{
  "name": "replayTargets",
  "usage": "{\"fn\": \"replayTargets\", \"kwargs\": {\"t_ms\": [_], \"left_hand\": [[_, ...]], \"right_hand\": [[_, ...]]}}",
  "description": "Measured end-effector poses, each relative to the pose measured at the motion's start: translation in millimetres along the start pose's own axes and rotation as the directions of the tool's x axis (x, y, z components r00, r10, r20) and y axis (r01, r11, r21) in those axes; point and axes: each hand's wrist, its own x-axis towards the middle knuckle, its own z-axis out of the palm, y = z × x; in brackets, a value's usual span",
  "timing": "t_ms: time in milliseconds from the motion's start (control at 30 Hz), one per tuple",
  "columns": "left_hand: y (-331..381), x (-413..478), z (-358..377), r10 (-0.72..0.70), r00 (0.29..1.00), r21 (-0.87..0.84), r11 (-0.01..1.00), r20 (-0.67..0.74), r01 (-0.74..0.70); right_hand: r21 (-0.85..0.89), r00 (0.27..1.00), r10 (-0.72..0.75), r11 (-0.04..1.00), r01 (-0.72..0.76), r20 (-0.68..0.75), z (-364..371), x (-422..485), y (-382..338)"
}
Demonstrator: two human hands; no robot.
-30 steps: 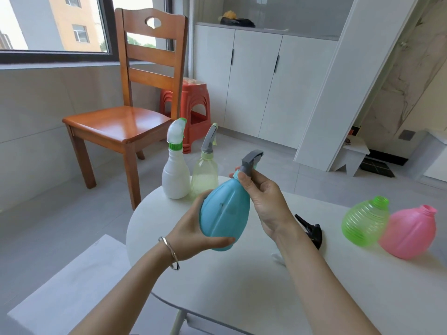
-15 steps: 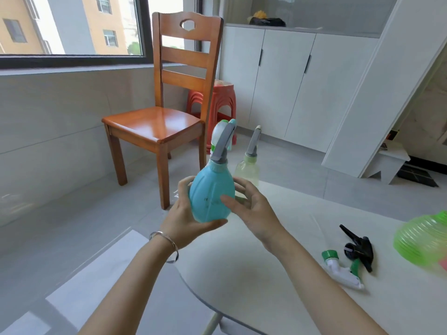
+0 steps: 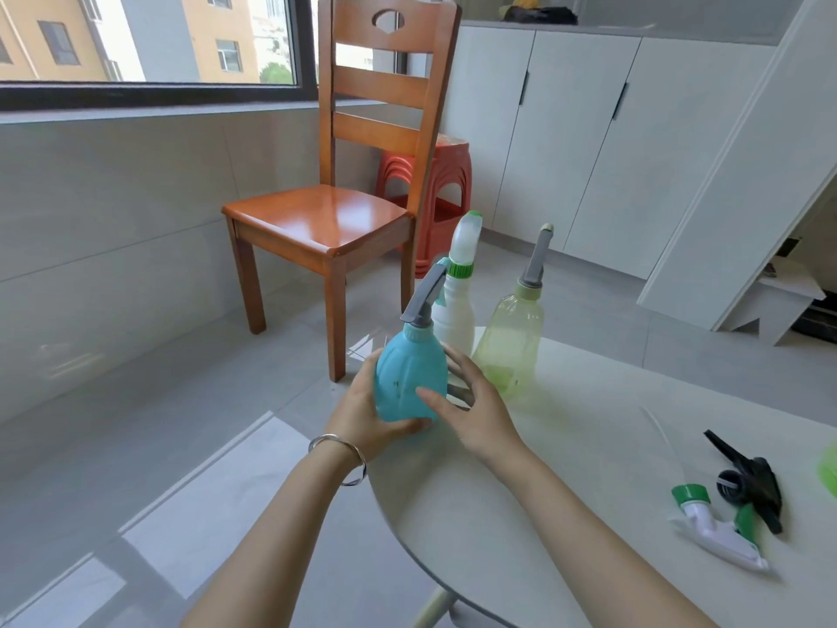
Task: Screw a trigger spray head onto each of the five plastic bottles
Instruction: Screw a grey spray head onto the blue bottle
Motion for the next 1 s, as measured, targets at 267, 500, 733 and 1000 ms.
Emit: {"fn": "replayTargets", "kwargs": {"t_ms": [267,500,733,1000], "left_hand": [[-2.3,1.1,2.1,-0.017,1.0,-0.039,0.999,0.005,0.017],[0.4,1.0,3.6,-0.048,0.998,-0.023,0.999,0.033,0.049],[21.5,-2.8,-4.6,-0.019,1.0,0.047,0.999,-0.017,0.02],[111.8,-24.7,-9.8,0.455,0.8,0.362,0.875,-0.391,-0.32]], "right_hand": [[-0.013,1.0,-0.005,1.0,0.005,-0.006,-0.8,3.9,4.3],[-0.015,1.0,0.0,1.0,0.0,0.008,-4.1,4.2,5.5],[-0.051,0.998,0.024,0.998,-0.026,-0.056,-13.6,-2.4,0.8],[-0.093,0.987,-0.027,0.996,0.012,-0.161,-85.9,-40.1,-27.6]]}}
